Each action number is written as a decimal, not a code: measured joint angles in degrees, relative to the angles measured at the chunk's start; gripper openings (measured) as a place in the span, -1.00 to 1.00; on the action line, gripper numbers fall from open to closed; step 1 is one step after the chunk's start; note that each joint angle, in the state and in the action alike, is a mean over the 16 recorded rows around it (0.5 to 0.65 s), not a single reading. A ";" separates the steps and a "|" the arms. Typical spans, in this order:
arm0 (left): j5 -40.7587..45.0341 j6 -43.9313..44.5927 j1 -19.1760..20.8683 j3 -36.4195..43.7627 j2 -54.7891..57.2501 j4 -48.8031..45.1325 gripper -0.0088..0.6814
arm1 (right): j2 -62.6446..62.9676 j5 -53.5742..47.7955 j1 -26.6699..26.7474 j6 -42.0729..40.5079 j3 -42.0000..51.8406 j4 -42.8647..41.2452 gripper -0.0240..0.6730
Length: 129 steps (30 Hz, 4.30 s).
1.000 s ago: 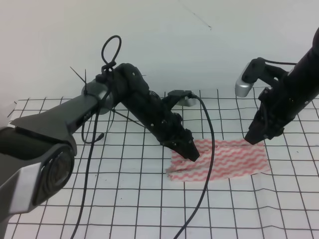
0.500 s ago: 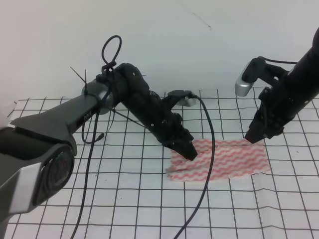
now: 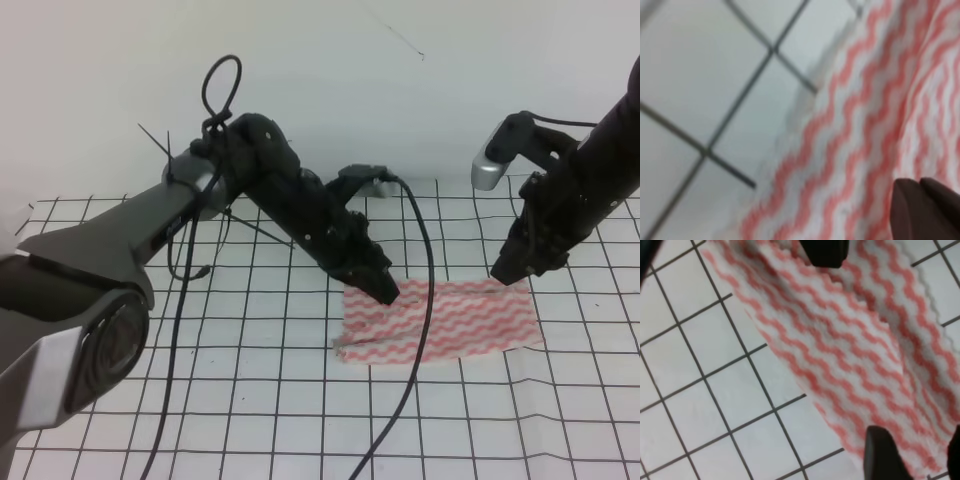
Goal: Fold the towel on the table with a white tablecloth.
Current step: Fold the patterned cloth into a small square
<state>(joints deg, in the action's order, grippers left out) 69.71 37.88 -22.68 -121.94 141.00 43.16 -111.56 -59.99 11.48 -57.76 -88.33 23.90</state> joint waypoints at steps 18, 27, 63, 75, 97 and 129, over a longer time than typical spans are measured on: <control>0.07 -6.94 -2.15 -2.52 -0.30 -4.43 -0.25 | 0.17 -0.08 0.00 0.96 0.05 -1.15 -0.12; 0.16 -8.24 -3.57 -2.52 -0.16 -6.71 -0.34 | 0.20 -0.22 0.00 1.45 0.07 -1.41 -0.12; 0.18 -6.19 -4.00 -4.58 0.70 -7.68 -0.97 | 0.26 0.03 -0.01 1.62 0.12 -1.34 -0.12; 0.03 -4.11 -4.00 -6.33 0.70 -8.87 -0.97 | 0.36 0.03 -0.01 1.91 0.15 -1.25 -0.12; -2.81 -0.56 -4.30 -6.47 0.63 -8.64 -0.97 | 0.28 -0.01 0.00 2.00 0.15 -1.28 -0.12; -6.77 4.25 -4.57 -7.41 0.59 -10.72 -0.98 | 0.43 0.35 -0.02 2.18 0.15 -1.36 -0.12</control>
<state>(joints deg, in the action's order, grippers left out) 62.93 42.13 -27.25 -129.35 141.59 32.44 -111.13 -59.64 11.46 -55.58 -88.18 22.54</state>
